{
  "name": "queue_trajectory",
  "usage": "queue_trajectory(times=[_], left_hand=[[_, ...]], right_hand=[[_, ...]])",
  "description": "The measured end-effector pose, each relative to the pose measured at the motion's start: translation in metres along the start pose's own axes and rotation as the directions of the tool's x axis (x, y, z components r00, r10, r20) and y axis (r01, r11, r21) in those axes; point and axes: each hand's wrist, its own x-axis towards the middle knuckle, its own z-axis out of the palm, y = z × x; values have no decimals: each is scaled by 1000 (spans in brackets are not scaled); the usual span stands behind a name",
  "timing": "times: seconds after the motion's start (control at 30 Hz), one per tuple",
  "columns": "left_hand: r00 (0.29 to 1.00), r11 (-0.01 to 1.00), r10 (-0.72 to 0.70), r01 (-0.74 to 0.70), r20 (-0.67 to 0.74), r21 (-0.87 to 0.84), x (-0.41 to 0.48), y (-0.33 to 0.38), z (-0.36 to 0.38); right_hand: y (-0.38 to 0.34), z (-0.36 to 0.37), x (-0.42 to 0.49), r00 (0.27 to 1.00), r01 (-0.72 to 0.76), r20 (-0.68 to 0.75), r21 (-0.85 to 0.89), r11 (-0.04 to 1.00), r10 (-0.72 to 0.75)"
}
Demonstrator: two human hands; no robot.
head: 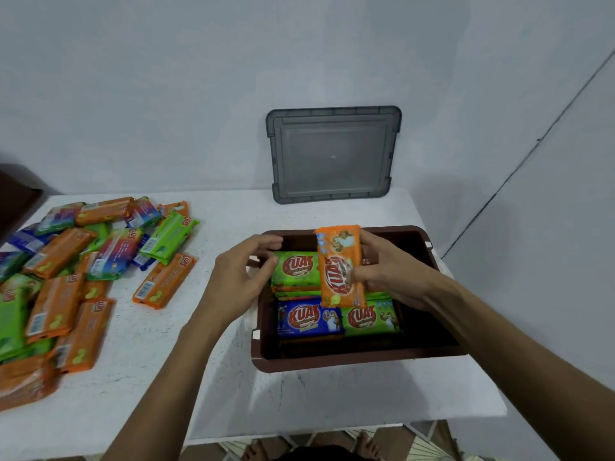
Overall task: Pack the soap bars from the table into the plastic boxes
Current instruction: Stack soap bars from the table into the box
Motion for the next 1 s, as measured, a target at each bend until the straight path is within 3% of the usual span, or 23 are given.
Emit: queue_trajectory(times=[0.13,0.33,0.53,1.0], left_hand=[[997,993,73,-74,7,97,-5,-7,2],[992,981,118,-123,46,153,-8,-11,4],[992,980,112,-120,54,159,-10,-12,5],[988,977,136,-145,71,158,-18,-11,6]], right_hand=[[10,-10,-11,994,26,-108,85,996,-17],[10,-28,-29,979,19,-188,-311,950,-81],[19,-33,-42,996,-53,-90,-341,938,23],[50,-25,-28,971,-206,-196,-402,892,135]])
